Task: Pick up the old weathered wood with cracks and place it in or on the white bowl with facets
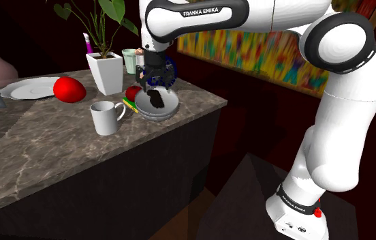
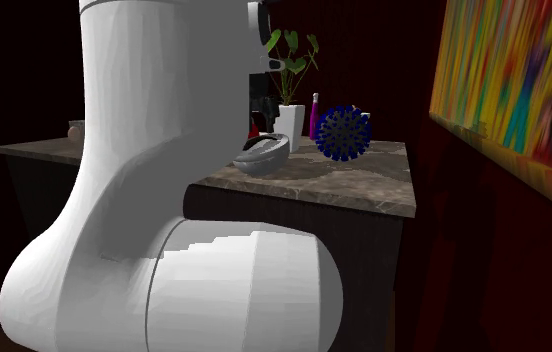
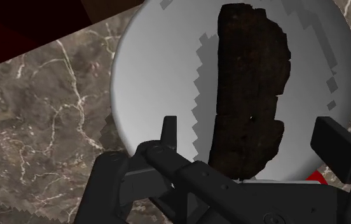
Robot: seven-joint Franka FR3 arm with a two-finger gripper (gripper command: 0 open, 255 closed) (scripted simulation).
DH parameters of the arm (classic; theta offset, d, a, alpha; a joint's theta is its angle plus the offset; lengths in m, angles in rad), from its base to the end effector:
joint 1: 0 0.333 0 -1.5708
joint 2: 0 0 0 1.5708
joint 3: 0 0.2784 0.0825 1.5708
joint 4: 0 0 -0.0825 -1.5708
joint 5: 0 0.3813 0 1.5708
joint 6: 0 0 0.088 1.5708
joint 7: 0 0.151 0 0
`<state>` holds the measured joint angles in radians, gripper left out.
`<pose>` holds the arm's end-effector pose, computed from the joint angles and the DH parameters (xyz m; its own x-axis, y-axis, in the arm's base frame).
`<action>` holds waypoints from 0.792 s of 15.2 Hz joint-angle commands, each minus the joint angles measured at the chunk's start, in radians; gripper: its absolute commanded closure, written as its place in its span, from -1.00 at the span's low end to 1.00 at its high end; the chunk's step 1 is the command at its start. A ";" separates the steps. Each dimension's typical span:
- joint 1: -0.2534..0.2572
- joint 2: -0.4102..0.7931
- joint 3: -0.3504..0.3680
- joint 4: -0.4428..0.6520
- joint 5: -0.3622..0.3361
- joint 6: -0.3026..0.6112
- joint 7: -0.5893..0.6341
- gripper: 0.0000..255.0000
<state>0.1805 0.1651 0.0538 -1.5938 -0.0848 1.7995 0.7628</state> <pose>0.5974 0.1299 0.4570 0.8695 -0.4873 0.0805 -0.4906 -0.8710 0.0260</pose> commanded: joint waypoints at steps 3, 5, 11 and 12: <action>0.003 0.001 0.002 0.069 0.001 -0.068 -0.001 -1.00; 0.006 0.008 0.003 0.138 0.000 -0.130 -0.002 -1.00; 0.006 0.008 0.003 0.138 0.000 -0.130 -0.002 -1.00; 0.006 0.008 0.003 0.138 0.000 -0.130 -0.002 -1.00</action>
<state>0.1861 0.1731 0.0572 -1.4560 -0.0844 1.6696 0.7606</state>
